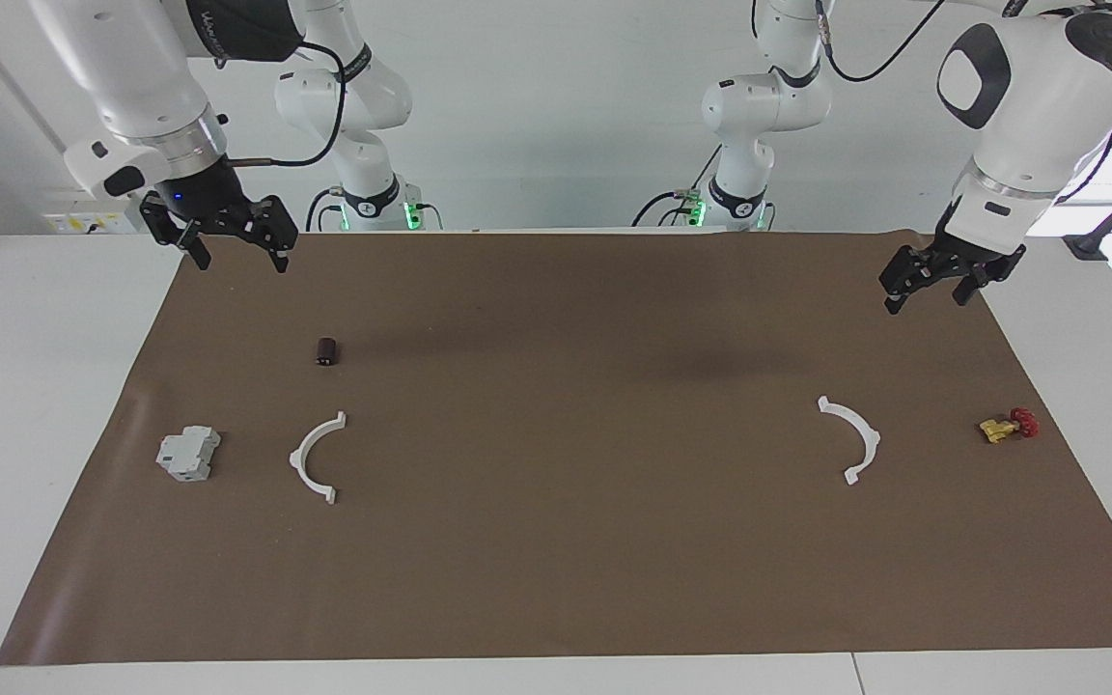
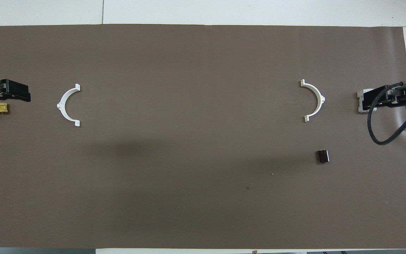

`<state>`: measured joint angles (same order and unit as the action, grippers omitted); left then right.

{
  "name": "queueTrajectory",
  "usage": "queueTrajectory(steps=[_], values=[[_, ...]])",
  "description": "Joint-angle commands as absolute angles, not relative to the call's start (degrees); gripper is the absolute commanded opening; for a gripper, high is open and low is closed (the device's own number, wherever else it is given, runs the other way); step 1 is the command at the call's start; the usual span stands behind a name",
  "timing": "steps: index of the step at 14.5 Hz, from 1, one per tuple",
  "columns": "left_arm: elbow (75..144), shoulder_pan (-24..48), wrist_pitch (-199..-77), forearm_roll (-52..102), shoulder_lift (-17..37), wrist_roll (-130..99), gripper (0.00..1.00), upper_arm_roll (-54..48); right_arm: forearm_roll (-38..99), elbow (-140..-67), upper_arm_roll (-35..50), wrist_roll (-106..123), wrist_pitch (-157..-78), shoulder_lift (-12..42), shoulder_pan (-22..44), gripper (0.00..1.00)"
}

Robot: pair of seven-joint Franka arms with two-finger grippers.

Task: Assemble drain pipe with both arms
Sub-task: 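Move the right gripper down onto the white clamp half nearest it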

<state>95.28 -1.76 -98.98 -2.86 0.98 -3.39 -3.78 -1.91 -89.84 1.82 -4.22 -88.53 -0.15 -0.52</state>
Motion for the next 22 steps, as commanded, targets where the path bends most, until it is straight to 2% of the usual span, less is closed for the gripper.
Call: queueTrajectory(steps=[1,6,8,11,13,16,20,22], values=[[96.06,-1.58,-98.35,-2.2,0.26,-2.64,1.0,-3.69,-0.97,-90.35,2.02,-4.31,-89.38,-0.26,-1.23,1.0],[96.15,-1.58,-98.53,-2.2,0.18,-2.64,1.0,-3.69,-0.97,-90.88,1.76,-4.75,-89.12,-0.7,-1.75,1.0],[96.24,-1.58,-98.26,-2.2,0.0,-2.64,1.0,-3.6,-1.05,-93.24,1.84,-3.7,-89.47,-1.58,-1.85,1.0],[96.15,-1.58,-98.17,-2.2,0.0,-2.99,1.0,-3.6,-0.79,-97.46,2.28,-1.23,-98.5,-1.06,-1.06,1.0],[96.07,-1.58,-98.26,-2.2,-0.17,-3.25,1.0,-3.6,-0.97,-96.77,2.2,0.16,-103.07,4.37,-0.35,1.0],[96.06,-1.58,-98.26,-2.2,-0.18,-3.43,1.0,-3.6,0.08,-97.38,2.2,3.78,-113.88,13.16,-1.58,1.0],[97.46,-2.55,-102.2,-2.2,-0.18,-2.55,1.0,-3.6,0.7,-101.5,2.2,6.49,-123.29,17.83,-2.02,1.0],[100.61,-2.72,-106.76,-2.2,0.09,-1.68,1.0,-3.43,0.79,-102.13,2.2,8.96,-126.11,21.08,-3.33,1.0]])
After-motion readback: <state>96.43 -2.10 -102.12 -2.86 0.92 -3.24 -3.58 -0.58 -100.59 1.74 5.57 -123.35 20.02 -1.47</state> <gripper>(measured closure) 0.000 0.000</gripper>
